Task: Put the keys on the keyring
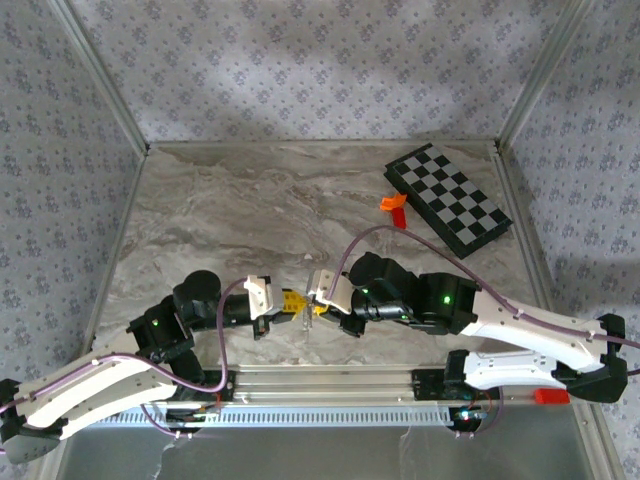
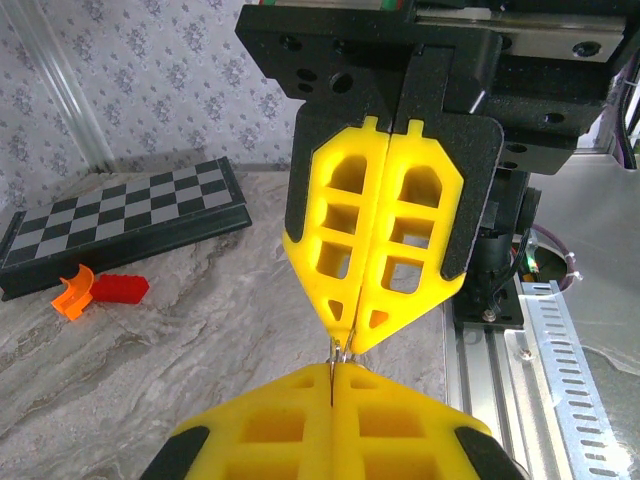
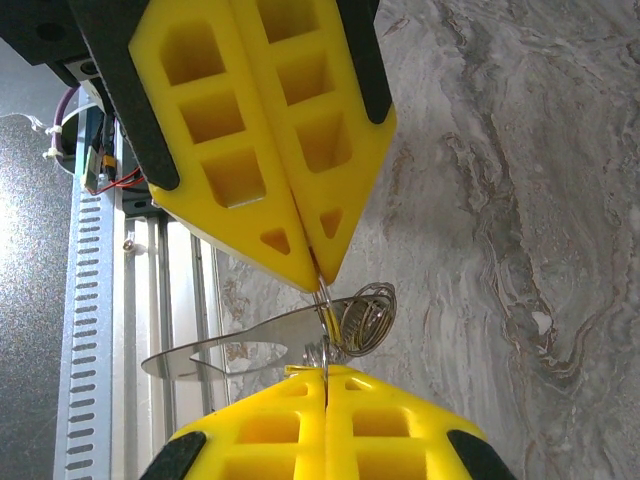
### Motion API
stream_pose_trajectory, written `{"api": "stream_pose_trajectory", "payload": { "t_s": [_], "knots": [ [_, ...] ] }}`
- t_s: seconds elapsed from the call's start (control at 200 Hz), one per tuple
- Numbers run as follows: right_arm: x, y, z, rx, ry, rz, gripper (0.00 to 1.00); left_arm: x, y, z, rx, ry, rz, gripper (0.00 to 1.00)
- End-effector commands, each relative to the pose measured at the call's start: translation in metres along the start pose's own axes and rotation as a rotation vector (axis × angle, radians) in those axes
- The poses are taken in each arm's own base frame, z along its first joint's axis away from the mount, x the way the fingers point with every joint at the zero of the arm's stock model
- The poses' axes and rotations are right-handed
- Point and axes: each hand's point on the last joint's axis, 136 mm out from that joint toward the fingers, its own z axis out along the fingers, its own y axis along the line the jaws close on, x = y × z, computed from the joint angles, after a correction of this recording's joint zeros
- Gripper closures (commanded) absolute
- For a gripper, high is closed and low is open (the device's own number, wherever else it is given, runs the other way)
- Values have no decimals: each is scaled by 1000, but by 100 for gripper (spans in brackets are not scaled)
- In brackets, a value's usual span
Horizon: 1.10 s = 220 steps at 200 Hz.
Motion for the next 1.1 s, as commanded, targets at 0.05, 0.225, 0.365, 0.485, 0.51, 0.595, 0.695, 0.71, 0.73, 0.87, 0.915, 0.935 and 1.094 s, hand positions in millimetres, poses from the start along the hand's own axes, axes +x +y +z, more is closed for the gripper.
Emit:
{"api": "stream_pose_trajectory", "payload": {
  "t_s": [0.05,0.225,0.365,0.485,0.51,0.595,0.695,0.71,0.73,0.87,0.915,0.935,1.094],
  "knots": [
    [-12,-3,-8,16,-29,-23,100,-20,-1,-2,10,-66,26,100],
    [-8,-3,-8,23,-17,-24,100,-19,-1,-2,7,-65,27,100],
    [-7,-2,-7,29,-9,-43,100,-19,-1,-1,9,-64,23,100],
    [-8,0,-6,30,-3,-58,100,-19,-1,-2,7,-61,22,100],
    [-7,0,-6,30,-1,-59,100,-18,-1,-2,8,-59,21,100],
    [-7,0,-6,31,-3,-64,100,-19,-1,-2,7,-61,22,100],
    [-6,-1,-6,40,4,-67,100,-19,-1,-2,5,-64,23,100],
    [-6,-2,-6,42,4,-68,100,-19,-1,-2,6,-63,23,100],
    [-5,-2,-7,45,6,-68,100,-19,-1,-2,6,-63,21,100],
    [-5,-5,-7,61,9,-72,100,-19,-1,-1,7,-62,22,100],
    [-5,-5,-6,65,12,-73,100,-19,-1,-2,9,-63,22,100],
    [-5,-5,-7,65,12,-74,100,-19,-1,-2,9,-63,23,100],
    [-5,-6,-8,69,10,-79,100,-18,-1,-1,6,-58,22,100]
  ]
}}
